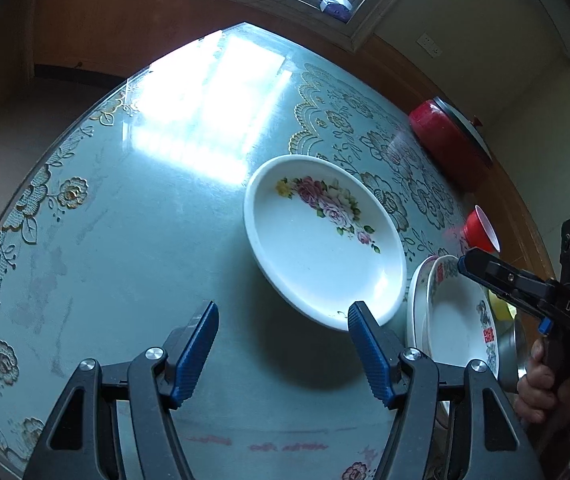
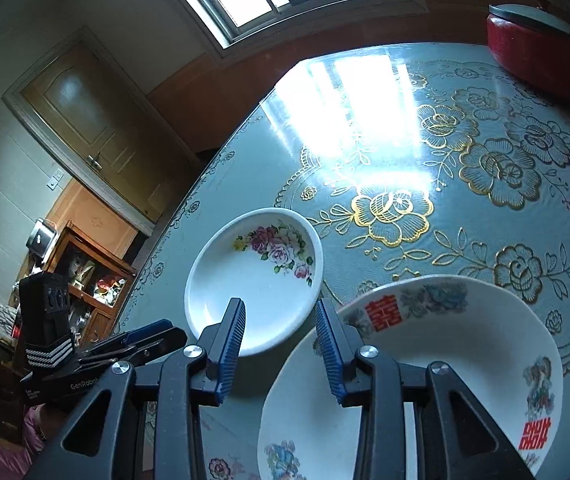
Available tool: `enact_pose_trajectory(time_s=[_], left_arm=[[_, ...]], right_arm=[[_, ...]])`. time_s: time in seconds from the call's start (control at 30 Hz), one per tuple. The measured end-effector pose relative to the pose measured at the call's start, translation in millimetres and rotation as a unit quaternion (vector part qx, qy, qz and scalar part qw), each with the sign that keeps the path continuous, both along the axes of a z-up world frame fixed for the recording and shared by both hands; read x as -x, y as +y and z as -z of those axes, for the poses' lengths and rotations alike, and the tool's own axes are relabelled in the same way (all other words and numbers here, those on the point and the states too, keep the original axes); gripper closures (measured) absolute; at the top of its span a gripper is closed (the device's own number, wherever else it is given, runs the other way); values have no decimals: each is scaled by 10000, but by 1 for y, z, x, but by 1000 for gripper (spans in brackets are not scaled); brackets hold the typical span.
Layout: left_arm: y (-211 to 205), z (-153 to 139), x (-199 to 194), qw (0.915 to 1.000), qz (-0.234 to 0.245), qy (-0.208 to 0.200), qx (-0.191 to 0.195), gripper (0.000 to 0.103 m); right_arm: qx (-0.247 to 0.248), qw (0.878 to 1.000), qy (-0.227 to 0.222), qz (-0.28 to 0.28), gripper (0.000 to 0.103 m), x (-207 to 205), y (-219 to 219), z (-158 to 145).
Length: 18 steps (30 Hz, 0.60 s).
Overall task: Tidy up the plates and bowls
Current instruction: 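Lower the left gripper onto the rim of the pink-rose bowl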
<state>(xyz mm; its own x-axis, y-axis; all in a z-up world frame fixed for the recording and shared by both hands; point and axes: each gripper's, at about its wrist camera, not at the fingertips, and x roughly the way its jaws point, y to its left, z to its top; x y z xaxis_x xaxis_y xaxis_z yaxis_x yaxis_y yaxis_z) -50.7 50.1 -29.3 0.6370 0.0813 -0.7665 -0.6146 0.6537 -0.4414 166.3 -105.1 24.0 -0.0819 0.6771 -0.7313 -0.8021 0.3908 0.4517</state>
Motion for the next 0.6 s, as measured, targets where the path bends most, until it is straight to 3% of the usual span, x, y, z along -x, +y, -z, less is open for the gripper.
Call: enact_pose_trajectory(time_s=[0.23, 0.47, 0.6], left_arm=[[19, 2, 0, 9998, 74, 92, -182, 56], [29, 6, -9, 9992, 204, 190, -290, 56], [33, 8, -15, 9989, 267, 226, -312, 56]], right_arm=[[440, 9989, -50, 169, 69, -12, 38, 15], [809, 9961, -322, 146, 69, -13, 59, 29], [905, 9955, -217, 171, 69, -23, 67, 36]])
